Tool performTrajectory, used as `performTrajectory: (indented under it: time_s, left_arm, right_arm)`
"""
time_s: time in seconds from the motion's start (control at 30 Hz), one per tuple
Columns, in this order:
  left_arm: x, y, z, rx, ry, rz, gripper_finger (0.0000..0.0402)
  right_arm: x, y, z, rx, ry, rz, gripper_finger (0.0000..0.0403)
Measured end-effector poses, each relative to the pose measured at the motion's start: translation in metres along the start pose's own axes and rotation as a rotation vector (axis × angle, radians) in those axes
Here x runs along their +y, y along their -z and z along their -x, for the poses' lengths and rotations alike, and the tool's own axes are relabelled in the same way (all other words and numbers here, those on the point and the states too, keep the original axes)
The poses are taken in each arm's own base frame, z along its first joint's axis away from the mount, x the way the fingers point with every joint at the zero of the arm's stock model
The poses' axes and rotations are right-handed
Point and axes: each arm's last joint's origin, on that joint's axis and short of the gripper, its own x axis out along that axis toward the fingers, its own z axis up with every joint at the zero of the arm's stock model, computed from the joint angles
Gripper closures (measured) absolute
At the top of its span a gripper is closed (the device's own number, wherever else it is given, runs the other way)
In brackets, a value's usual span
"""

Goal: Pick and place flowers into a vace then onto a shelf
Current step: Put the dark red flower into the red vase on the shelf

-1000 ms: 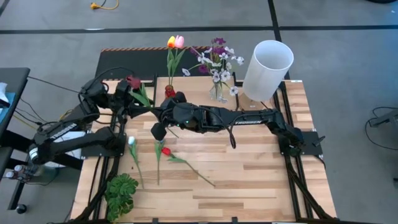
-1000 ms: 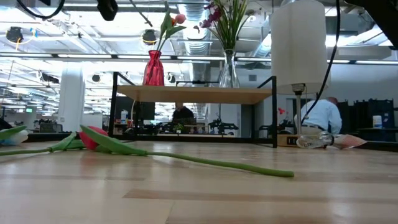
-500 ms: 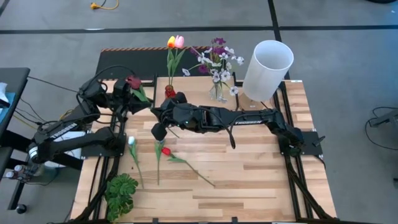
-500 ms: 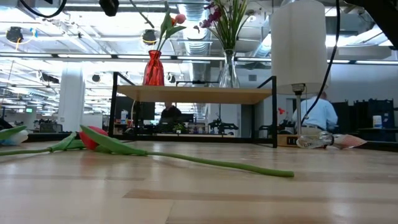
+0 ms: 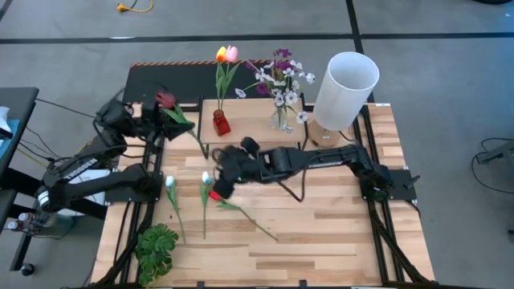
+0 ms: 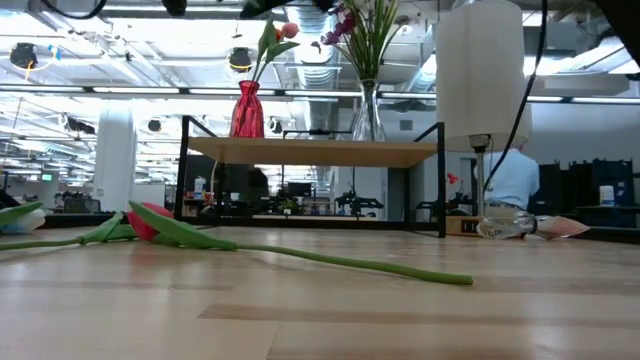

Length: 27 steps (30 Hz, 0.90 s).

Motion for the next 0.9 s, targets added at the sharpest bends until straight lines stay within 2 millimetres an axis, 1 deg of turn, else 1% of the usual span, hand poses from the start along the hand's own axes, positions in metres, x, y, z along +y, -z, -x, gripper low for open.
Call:
performTrajectory:
  time_s: [0.1, 0.2, 0.3, 0.4, 0.57, 0.63, 0.77, 0.9]
  left_arm:
    - [-0.001, -0.016, 0.001, -0.049, -0.041, -0.063, 0.0399]
    - [0.004, -0.031, 0.0, -0.065, -0.123, -0.108, 0.04]
    - [0.017, -0.043, -0.003, -0.03, -0.224, -0.133, 0.04]
    - [0.033, -0.054, -0.007, 0.03, -0.333, -0.15, 0.0401]
    - [0.05, -0.077, -0.013, 0.111, -0.428, -0.174, 0.0401]
    - [0.053, -0.085, -0.016, 0.13, -0.428, -0.173, 0.0401]
    - [0.05, -0.104, -0.02, 0.132, -0.438, -0.192, 0.0401]
    - [0.052, -0.112, -0.02, 0.173, -0.49, -0.194, 0.0401]
  right_arm:
    - [0.01, 0.018, 0.016, 0.076, 0.075, 0.008, 0.0205]
    - [0.021, 0.039, 0.029, 0.121, 0.194, 0.022, 0.0191]
    - [0.031, 0.056, 0.044, 0.154, 0.242, -0.008, 0.0185]
    - [0.042, 0.075, 0.054, 0.2, 0.267, -0.043, 0.0185]
    - [0.059, 0.098, 0.072, 0.228, 0.295, -0.094, 0.0193]
    - [0.064, 0.105, 0.077, 0.231, 0.298, -0.115, 0.0198]
    - [0.07, 0.11, 0.087, 0.202, 0.304, -0.152, 0.0207]
    - [0.071, 0.112, 0.089, 0.197, 0.308, -0.156, 0.0216]
